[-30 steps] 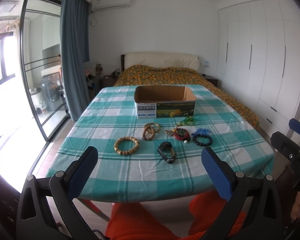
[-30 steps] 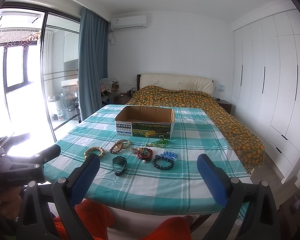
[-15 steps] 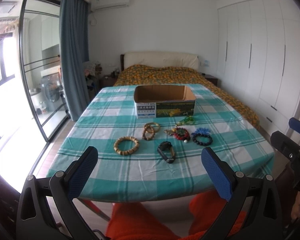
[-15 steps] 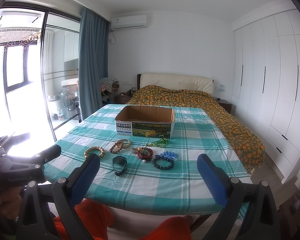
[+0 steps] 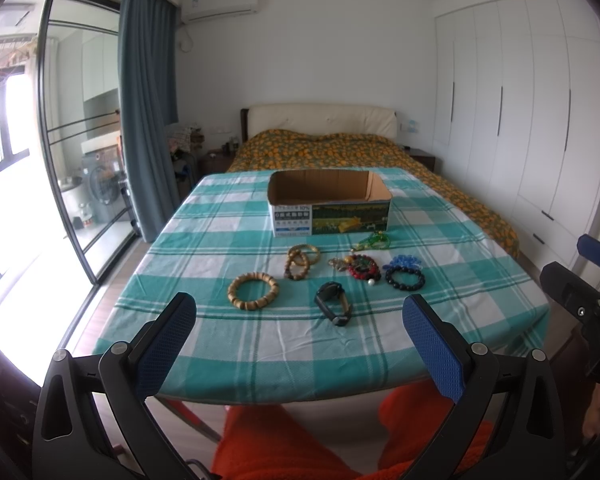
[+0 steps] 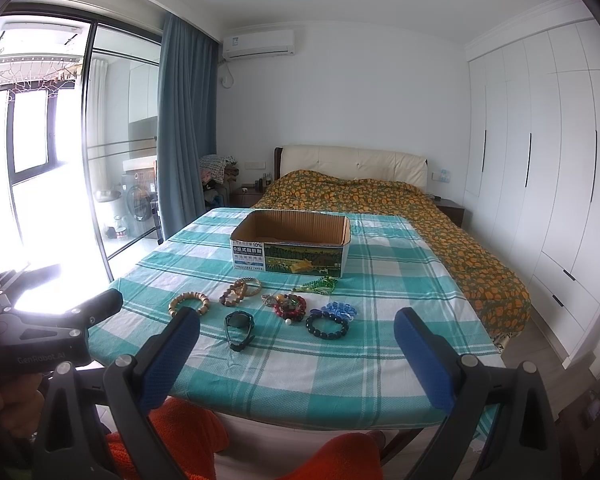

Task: Organize jewelry

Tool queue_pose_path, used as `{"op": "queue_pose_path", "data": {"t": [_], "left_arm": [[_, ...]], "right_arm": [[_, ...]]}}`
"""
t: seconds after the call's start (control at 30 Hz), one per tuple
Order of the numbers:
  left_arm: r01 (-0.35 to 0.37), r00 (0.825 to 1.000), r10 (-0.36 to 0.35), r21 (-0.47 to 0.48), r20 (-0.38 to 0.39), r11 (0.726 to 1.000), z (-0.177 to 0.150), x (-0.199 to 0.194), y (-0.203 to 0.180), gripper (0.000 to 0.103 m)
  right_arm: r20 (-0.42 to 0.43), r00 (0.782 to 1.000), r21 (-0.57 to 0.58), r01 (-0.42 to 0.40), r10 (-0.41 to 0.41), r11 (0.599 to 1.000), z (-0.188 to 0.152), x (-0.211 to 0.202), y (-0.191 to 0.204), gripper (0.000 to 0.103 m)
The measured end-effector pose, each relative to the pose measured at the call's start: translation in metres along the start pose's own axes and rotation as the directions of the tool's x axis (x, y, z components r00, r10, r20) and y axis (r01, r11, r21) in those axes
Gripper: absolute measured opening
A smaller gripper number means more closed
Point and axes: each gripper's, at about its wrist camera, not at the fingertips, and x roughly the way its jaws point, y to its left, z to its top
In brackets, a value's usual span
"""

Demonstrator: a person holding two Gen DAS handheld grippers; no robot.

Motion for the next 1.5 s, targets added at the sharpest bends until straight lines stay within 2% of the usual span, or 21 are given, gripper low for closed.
{"op": "queue_pose_path", "data": {"t": [0.73, 0.9, 1.17, 1.37, 1.5], "left_arm": [[-0.003, 1.0, 0.003, 0.002, -0.005, 1.0, -0.003, -0.001, 0.0, 0.103], [0.018, 0.999, -0.017, 0.012, -0.048, 1.0, -0.005, 0.005, -0.002, 0.103], [0.02, 0.995, -0.022, -0.028, -0.099, 0.999, -0.006, 0.015, 0.005, 0.103], [0.029, 0.986, -0.035, -0.04, -0.16, 0.999, -0.007, 0.033, 0.011, 0.103], [-0.003, 0.985, -0.003, -0.036, -0.17, 0.999, -0.004, 0.045, 0.023, 0.103]], "right_arm": [[-0.012, 1.0, 0.005, -0.01, 0.01, 1.0, -0.008, 0.001, 0.005, 0.1], [-0.019, 1.0, 0.013, -0.006, 0.006, 1.0, -0.008, 0.0, 0.002, 0.1], [-0.024, 1.0, 0.019, 0.005, -0.005, 1.0, -0.004, 0.004, -0.002, 0.1], [-0.032, 0.999, 0.023, 0.025, -0.024, 0.999, 0.0, 0.015, -0.008, 0.1], [-0.049, 0.997, 0.027, 0.053, -0.051, 0.998, 0.003, 0.026, -0.017, 0.1]]}}
